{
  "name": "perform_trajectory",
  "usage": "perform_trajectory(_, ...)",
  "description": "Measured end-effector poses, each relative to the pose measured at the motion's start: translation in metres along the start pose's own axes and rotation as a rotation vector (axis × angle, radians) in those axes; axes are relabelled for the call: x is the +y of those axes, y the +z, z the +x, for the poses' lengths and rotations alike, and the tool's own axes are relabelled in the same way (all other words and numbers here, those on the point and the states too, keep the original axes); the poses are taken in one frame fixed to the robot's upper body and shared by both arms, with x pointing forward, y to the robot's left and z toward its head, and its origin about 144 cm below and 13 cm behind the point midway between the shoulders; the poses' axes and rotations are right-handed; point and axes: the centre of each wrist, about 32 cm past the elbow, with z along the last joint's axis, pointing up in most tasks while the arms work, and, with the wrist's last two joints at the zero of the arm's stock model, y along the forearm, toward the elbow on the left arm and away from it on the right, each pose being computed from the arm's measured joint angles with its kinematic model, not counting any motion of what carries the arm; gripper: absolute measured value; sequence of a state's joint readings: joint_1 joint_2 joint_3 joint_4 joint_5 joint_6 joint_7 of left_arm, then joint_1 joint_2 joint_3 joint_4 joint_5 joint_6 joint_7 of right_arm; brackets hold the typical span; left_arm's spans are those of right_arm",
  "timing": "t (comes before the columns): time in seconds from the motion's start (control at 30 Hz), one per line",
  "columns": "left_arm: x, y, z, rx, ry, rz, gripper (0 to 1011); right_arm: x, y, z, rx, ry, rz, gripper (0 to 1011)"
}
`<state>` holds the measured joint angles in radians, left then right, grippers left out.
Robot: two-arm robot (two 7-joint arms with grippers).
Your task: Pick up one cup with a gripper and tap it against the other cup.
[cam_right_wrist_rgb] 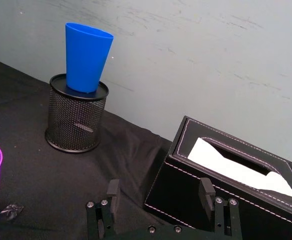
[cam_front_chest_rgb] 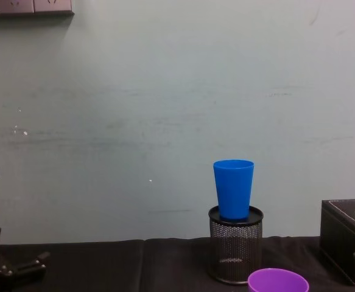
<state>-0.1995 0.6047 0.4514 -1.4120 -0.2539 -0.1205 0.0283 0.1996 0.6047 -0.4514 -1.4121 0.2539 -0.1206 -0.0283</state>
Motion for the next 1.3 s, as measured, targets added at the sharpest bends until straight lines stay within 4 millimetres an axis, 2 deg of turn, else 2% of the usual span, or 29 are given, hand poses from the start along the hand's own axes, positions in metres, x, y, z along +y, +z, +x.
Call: perform_trajectory(1.3,0.0,0.0,0.0,0.0,0.0,0.0,1000,0.0,0.0,0.0,0.0,0.0,0.0,1003)
